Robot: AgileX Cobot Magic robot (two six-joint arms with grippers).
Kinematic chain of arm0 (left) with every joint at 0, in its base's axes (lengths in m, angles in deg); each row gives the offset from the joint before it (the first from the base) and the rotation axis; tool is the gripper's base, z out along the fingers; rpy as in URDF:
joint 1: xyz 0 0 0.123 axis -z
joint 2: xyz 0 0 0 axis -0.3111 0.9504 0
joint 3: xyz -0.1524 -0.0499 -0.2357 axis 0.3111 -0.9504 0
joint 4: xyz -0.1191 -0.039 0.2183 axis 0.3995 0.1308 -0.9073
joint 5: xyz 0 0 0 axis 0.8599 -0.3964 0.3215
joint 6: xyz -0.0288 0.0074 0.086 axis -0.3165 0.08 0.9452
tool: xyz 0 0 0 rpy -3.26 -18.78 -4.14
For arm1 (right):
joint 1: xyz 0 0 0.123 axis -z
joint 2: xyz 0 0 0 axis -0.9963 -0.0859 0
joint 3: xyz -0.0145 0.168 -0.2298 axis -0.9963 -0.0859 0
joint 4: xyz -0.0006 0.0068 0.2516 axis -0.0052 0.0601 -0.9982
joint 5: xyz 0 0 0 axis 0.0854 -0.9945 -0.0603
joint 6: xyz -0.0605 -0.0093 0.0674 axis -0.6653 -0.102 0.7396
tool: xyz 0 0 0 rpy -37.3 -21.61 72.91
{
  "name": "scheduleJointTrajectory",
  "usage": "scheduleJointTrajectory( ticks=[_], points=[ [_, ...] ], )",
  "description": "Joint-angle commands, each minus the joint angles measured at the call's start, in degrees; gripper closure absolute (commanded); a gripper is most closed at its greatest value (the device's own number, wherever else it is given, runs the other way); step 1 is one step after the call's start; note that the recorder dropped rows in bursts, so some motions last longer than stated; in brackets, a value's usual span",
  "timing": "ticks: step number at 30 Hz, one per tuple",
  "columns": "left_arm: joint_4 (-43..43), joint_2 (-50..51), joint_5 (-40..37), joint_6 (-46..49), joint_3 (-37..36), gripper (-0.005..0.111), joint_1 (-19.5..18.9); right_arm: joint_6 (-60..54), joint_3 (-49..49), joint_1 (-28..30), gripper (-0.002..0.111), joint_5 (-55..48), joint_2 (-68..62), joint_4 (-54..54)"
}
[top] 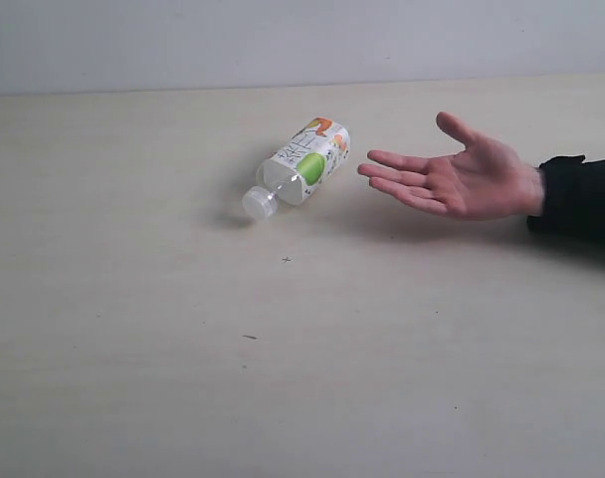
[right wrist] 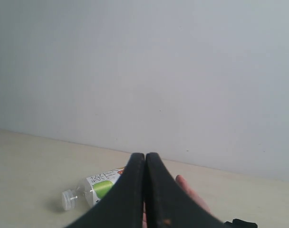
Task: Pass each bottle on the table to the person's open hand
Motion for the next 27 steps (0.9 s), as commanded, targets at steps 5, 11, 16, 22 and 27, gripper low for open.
scheduleJointTrajectory(
  ticks=[5, 11, 16, 22, 27],
  points=[
    [4.2, 1.9, 11.0, -4.1, 0.9, 0.107, -0.1, -0.4, -0.3, -0.2, 0.108, 0.1, 0.3, 0.5],
    [2.4, 17.0, 6.9, -3.9, 12.6, 0.107, -0.1, -0.4, -0.3, -0.2, 0.108, 0.1, 0.3, 0.5],
    [-4.0, 34.7, -1.4, -3.7, 25.2, 0.107, -0.1, -0.4, -0.3, -0.2, 0.108, 0.1, 0.3, 0.5],
    [-7.1, 55.7, -14.6, 1.1, 38.6, 0.107, -0.1, -0.4, -0.3, -0.2, 0.108, 0.1, 0.3, 0.5],
    [-7.1, 69.5, -31.4, 3.9, 53.7, 0.102, -0.1, -0.4, -0.3, -0.2, 0.108, 0.1, 0.3, 0.5]
  ],
)
